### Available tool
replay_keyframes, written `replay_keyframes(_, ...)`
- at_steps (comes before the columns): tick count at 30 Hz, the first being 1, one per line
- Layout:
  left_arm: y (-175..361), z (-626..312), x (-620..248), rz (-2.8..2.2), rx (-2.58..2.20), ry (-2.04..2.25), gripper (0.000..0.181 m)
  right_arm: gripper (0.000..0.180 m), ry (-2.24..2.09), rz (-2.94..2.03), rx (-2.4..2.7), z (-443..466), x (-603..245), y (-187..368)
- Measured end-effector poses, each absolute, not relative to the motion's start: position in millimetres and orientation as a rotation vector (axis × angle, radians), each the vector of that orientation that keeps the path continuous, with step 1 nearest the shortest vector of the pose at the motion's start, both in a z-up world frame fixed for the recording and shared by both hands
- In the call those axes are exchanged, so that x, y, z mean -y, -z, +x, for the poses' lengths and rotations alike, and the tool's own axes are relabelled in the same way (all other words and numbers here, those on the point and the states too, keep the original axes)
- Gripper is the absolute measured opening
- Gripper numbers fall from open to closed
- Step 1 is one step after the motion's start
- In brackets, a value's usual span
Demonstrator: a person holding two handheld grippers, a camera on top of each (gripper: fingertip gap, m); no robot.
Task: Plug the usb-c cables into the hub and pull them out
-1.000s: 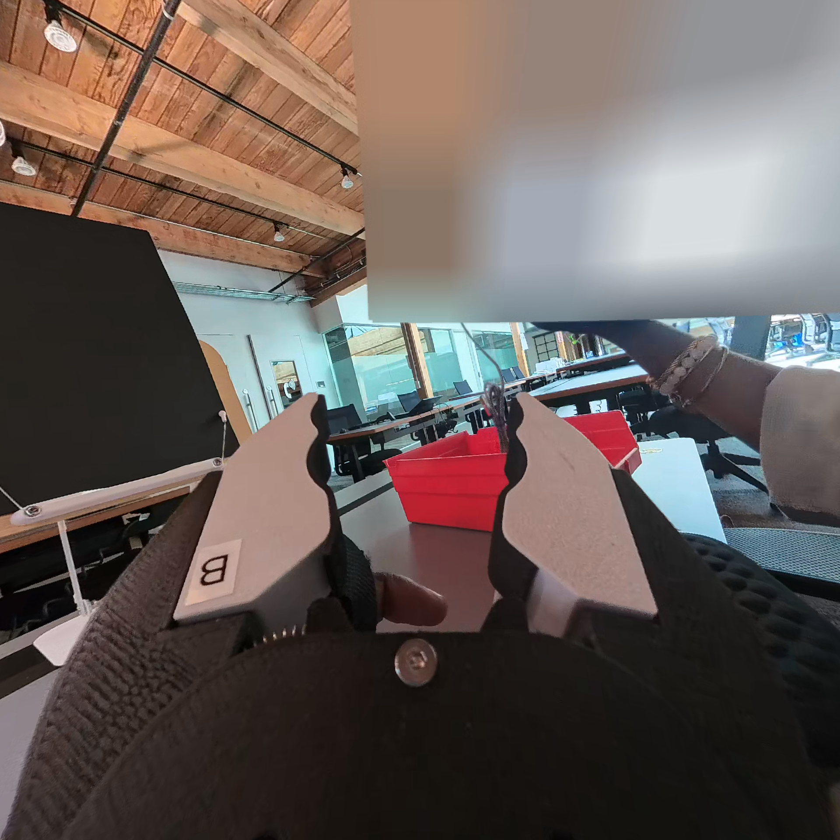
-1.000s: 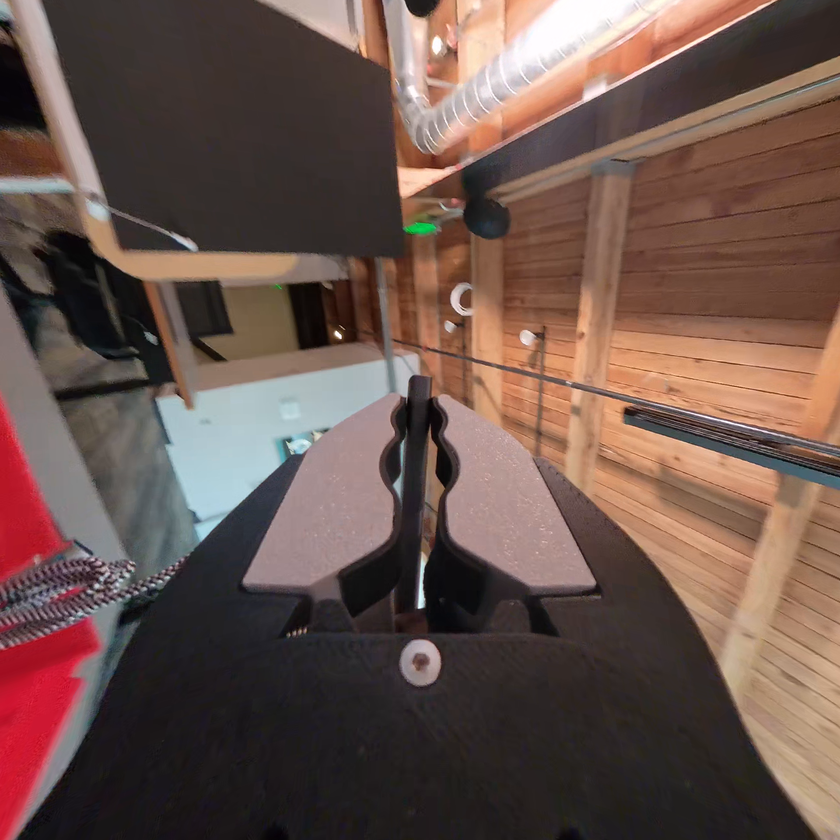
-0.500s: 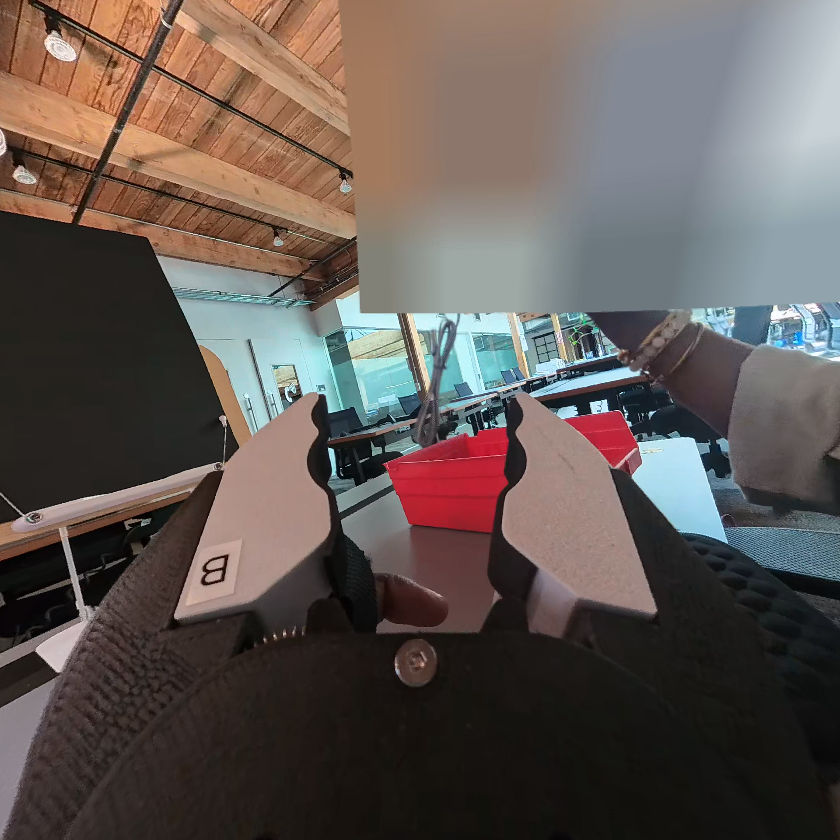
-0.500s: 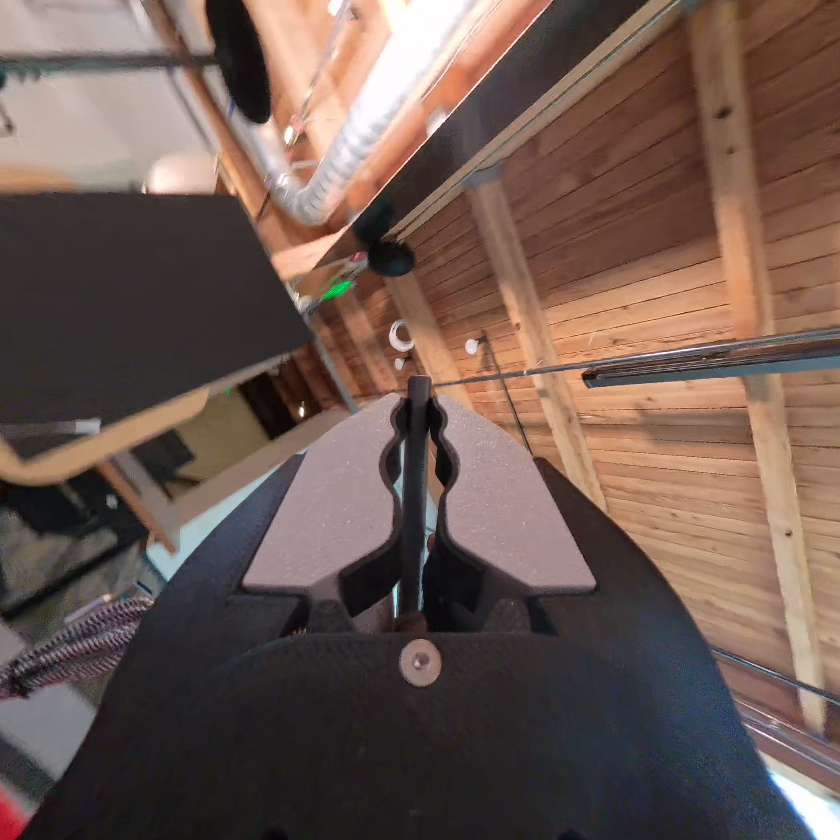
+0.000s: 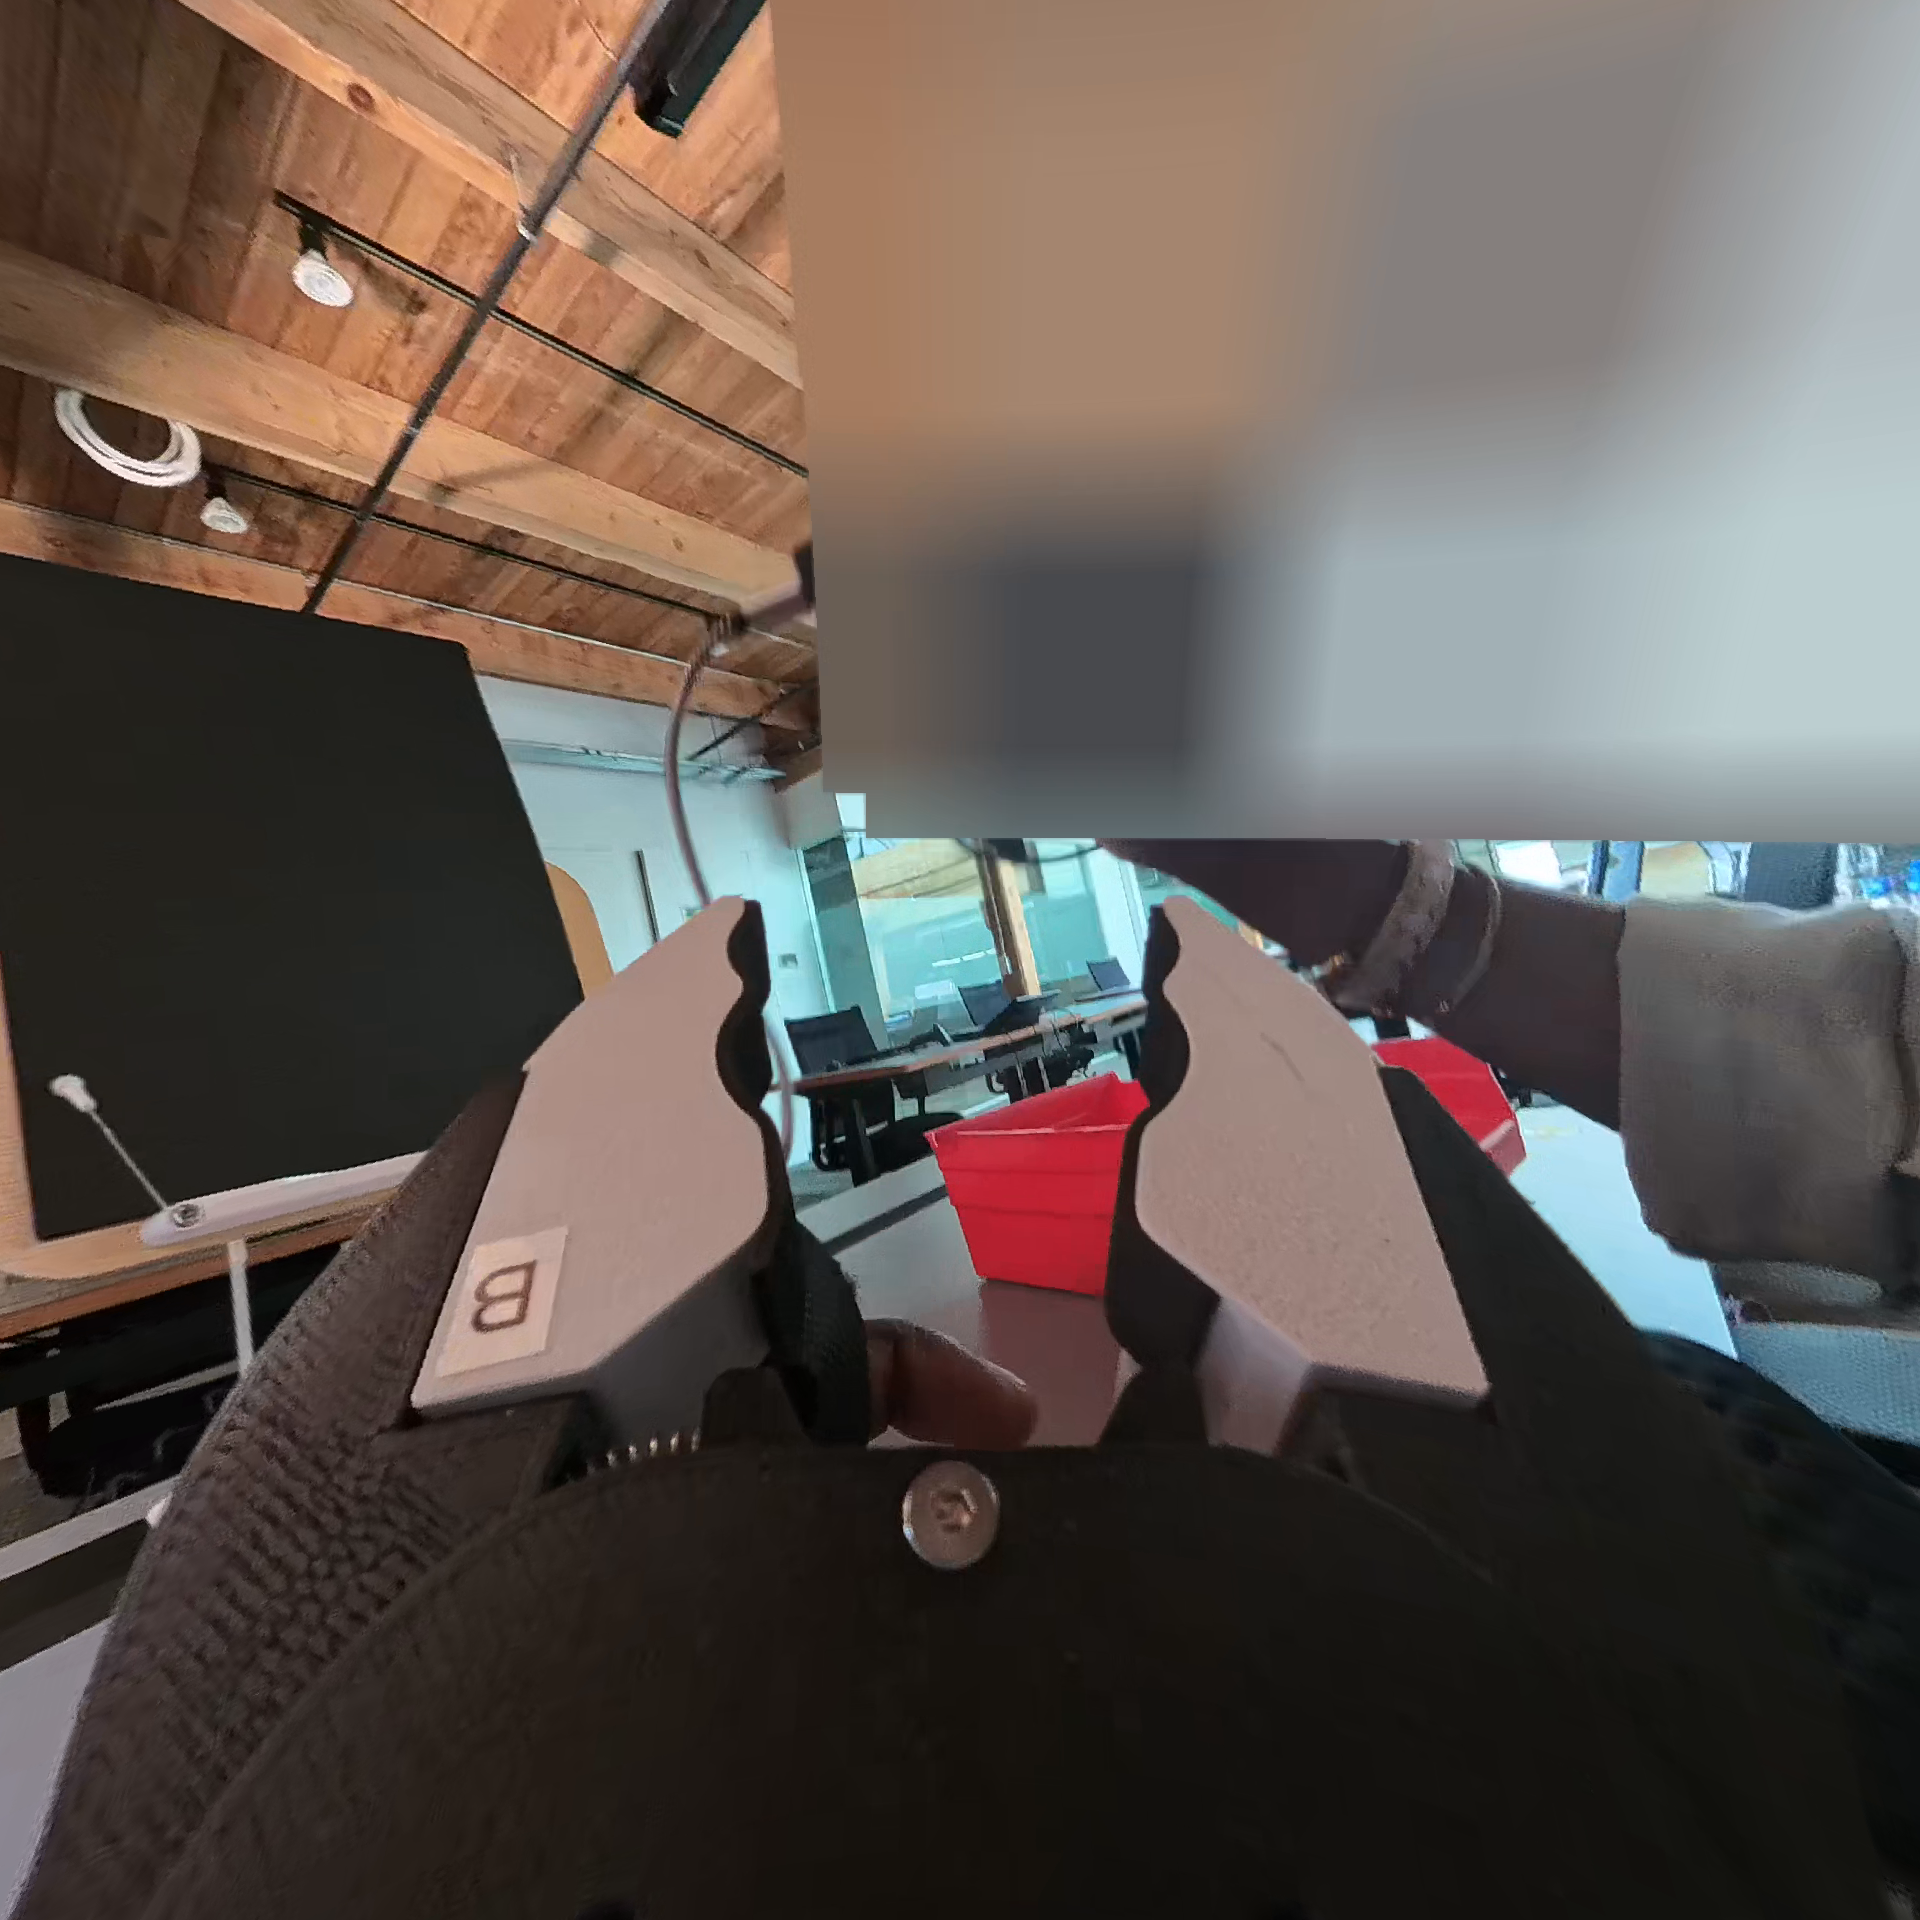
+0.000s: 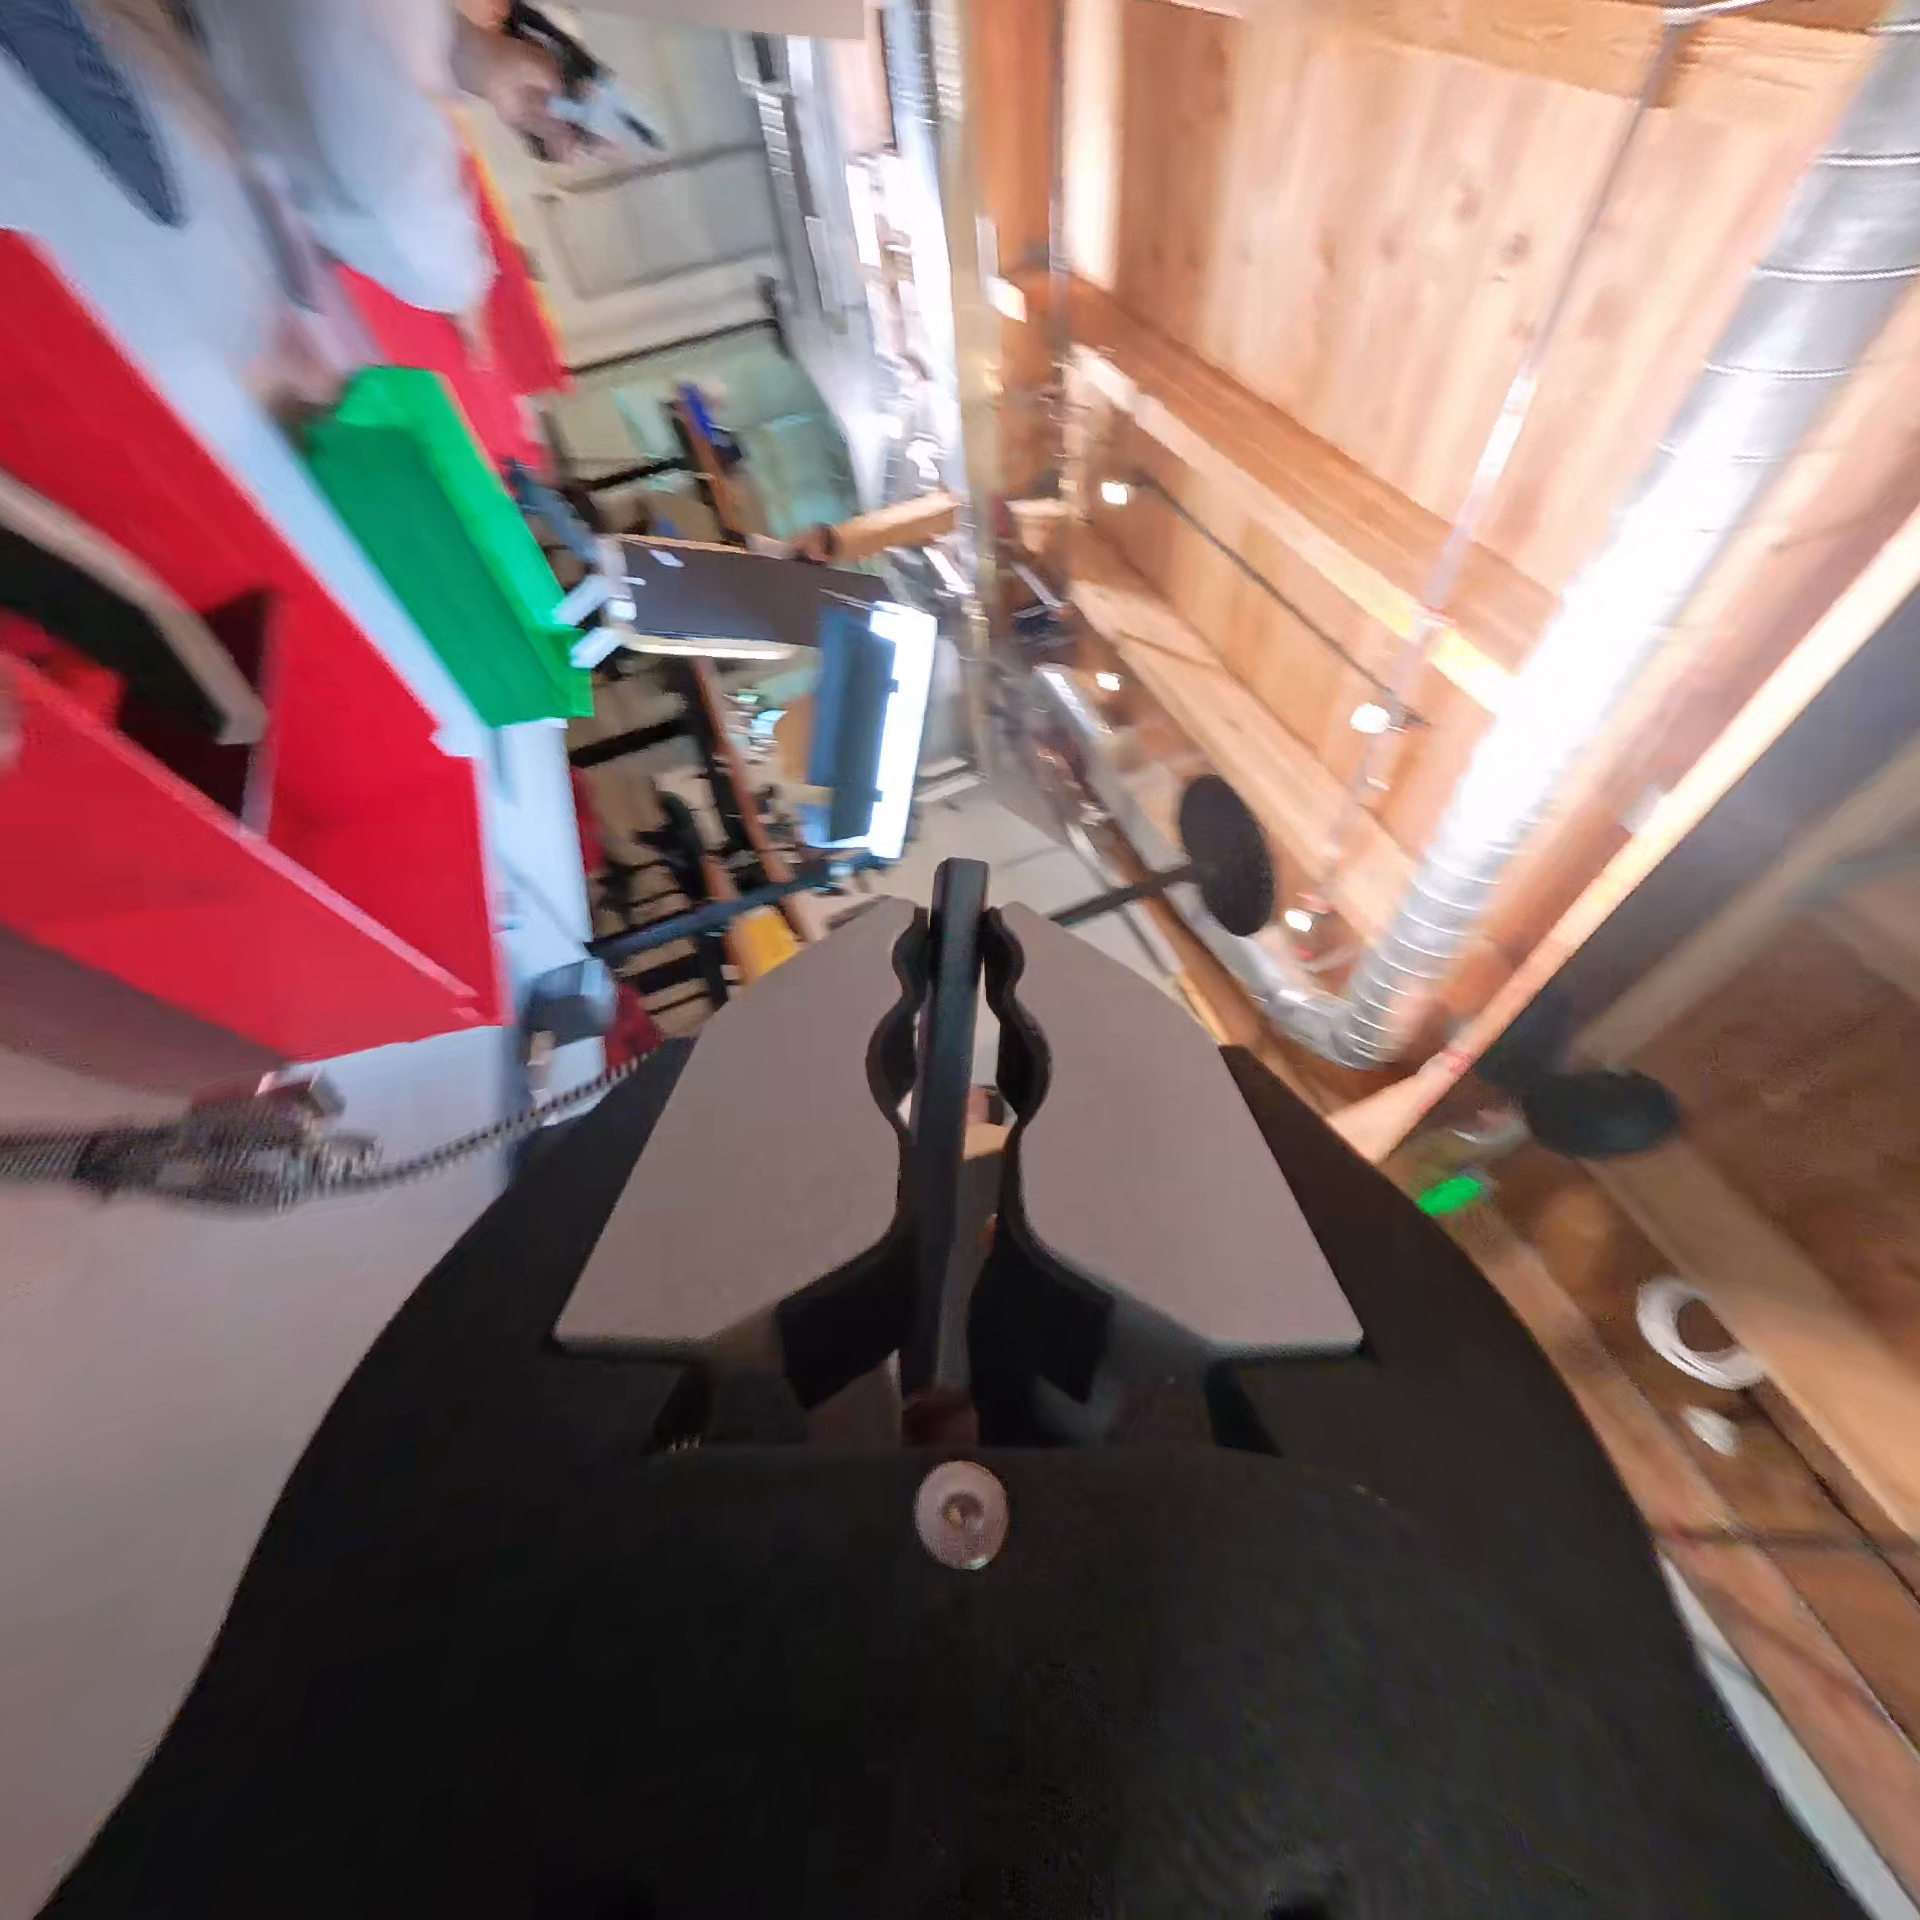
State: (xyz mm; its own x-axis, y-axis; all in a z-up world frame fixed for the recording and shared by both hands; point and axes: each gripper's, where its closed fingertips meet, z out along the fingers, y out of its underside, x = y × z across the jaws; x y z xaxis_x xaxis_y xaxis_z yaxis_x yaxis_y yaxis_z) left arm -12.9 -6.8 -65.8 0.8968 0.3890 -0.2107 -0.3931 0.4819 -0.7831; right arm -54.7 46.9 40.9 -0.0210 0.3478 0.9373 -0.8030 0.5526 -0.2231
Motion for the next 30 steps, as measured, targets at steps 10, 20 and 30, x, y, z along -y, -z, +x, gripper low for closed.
replay_keyframes(10, 72.5, -37.4, 13.6, -1.062, 0.049, -0.696, 0.063, 0.010, -0.629, 0.743, 1.418, -37.6, -10.1, 76.3)
replay_keyframes(20, 120.1, -24.8, -20.8, -1.401, -0.528, -1.423, 0.008, 0.010, -0.798, 0.785, 1.519, 9.8, 5.8, 118.1)
replay_keyframes(30, 99.5, -59.0, 10.5, -1.354, -0.162, -1.785, 0.009, 0.026, -1.733, -0.669, 1.623, -14.7, -42.5, 84.0)
